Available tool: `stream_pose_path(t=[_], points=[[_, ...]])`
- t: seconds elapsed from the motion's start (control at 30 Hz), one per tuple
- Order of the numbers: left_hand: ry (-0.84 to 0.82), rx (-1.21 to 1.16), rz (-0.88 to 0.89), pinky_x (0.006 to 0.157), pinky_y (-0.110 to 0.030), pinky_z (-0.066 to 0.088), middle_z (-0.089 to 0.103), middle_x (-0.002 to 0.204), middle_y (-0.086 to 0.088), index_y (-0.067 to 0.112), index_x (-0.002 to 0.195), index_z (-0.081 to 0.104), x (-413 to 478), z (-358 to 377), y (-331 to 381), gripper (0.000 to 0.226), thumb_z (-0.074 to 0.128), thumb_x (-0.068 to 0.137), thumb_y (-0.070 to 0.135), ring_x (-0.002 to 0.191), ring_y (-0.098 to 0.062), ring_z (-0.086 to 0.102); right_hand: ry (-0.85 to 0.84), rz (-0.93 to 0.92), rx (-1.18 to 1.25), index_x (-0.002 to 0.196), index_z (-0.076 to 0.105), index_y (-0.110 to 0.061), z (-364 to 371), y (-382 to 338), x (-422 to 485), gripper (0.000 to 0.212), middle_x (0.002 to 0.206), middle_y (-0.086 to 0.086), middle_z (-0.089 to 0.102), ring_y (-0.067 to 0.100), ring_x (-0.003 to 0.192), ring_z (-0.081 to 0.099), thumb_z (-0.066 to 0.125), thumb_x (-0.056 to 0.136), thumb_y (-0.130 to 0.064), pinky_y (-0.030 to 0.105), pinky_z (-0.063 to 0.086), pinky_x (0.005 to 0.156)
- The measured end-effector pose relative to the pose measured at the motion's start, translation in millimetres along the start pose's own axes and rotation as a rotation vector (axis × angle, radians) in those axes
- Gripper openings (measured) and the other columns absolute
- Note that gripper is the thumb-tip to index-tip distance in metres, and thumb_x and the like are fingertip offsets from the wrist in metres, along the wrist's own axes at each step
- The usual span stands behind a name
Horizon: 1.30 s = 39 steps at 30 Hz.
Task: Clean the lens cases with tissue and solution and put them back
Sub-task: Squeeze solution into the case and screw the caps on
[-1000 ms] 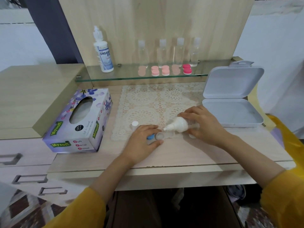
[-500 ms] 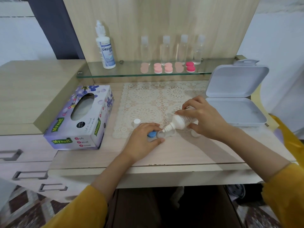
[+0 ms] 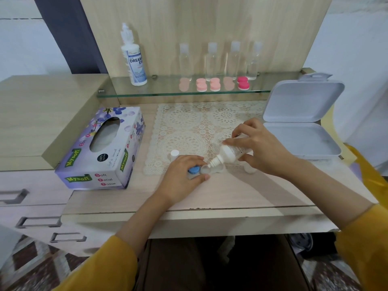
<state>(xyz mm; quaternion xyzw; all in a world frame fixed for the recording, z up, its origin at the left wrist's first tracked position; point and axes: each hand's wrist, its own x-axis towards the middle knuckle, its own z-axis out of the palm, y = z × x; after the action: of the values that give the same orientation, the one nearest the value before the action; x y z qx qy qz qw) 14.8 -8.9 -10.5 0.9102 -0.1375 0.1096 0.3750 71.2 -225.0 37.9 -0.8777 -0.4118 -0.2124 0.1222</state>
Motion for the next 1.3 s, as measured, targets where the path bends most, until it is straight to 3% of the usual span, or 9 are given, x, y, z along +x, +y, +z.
stream_pose_path(t=[0.17,0.33,0.47,0.67,0.8,0.97,1.13,1.3], points=[[0.005,0.011,0.007,0.088,-0.001,0.025,0.063,0.115,0.004,0.015,0.101,0.069,0,0,0,0.028,0.074,0.076,0.023,0.103,-0.002,0.047,-0.002,0.005,-0.023,0.098,0.072,-0.014,-1,-1,0,0.056,0.088,0.007,0.063,0.038,0.083,0.053,0.086,0.046,0.002,0.03,0.041,0.049],[0.0,0.009,0.001,0.092,-0.014,0.03,0.063,0.115,0.003,0.014,0.103,0.069,0,1,0,0.028,0.073,0.076,0.023,0.107,-0.008,0.05,-0.003,0.007,-0.031,0.097,0.072,-0.013,-1,-2,0,0.057,0.087,0.008,0.063,0.039,0.082,0.053,0.086,0.045,0.003,0.031,0.041,0.051],[-0.009,0.015,-0.004,0.093,-0.015,0.029,0.062,0.116,0.004,0.015,0.105,0.069,0,1,-1,0.029,0.072,0.077,0.024,0.11,-0.009,0.049,-0.004,0.011,-0.041,0.096,0.072,-0.013,-1,-2,2,0.056,0.086,0.008,0.063,0.039,0.081,0.053,0.086,0.044,0.003,0.03,0.039,0.055],[-0.015,0.012,-0.01,0.093,-0.012,0.028,0.062,0.117,0.005,0.016,0.105,0.069,0,0,0,0.029,0.072,0.077,0.025,0.111,-0.008,0.049,-0.023,0.024,-0.031,0.095,0.073,-0.012,-1,-4,1,0.055,0.086,0.008,0.062,0.039,0.08,0.053,0.087,0.044,0.001,0.03,0.038,0.056],[-0.018,0.02,-0.01,0.09,-0.002,0.024,0.062,0.116,0.005,0.017,0.104,0.069,0,0,0,0.029,0.072,0.077,0.025,0.11,-0.008,0.049,-0.041,0.057,0.003,0.098,0.072,-0.012,0,-4,-1,0.053,0.087,0.007,0.062,0.037,0.083,0.051,0.085,0.049,0.001,0.034,0.042,0.057],[-0.017,0.005,-0.018,0.089,-0.001,0.025,0.063,0.114,0.006,0.016,0.103,0.069,-1,-1,1,0.028,0.073,0.076,0.023,0.107,-0.006,0.05,-0.084,0.177,0.085,0.114,0.065,-0.017,0,-2,-8,0.052,0.101,0.004,0.058,0.022,0.091,0.038,0.079,0.064,-0.005,0.045,0.05,0.065],[0.009,-0.017,-0.033,0.089,-0.002,0.028,0.06,0.106,0.009,0.017,0.108,0.066,-2,-3,3,0.04,0.078,0.071,0.024,0.102,-0.005,0.049,-0.086,0.257,0.13,0.118,0.063,-0.018,-9,4,-13,0.054,0.105,0.005,0.057,0.024,0.095,0.039,0.077,0.067,-0.01,0.035,0.041,0.078],[-0.016,0.037,-0.032,0.084,-0.009,0.031,0.06,0.101,0.006,0.02,0.107,0.066,2,-2,6,0.04,0.078,0.069,0.029,0.097,-0.01,0.047,-0.076,0.262,0.104,0.118,0.063,-0.019,-17,9,-18,0.055,0.105,0.004,0.057,0.016,0.093,0.032,0.079,0.065,-0.01,0.036,0.042,0.073]])
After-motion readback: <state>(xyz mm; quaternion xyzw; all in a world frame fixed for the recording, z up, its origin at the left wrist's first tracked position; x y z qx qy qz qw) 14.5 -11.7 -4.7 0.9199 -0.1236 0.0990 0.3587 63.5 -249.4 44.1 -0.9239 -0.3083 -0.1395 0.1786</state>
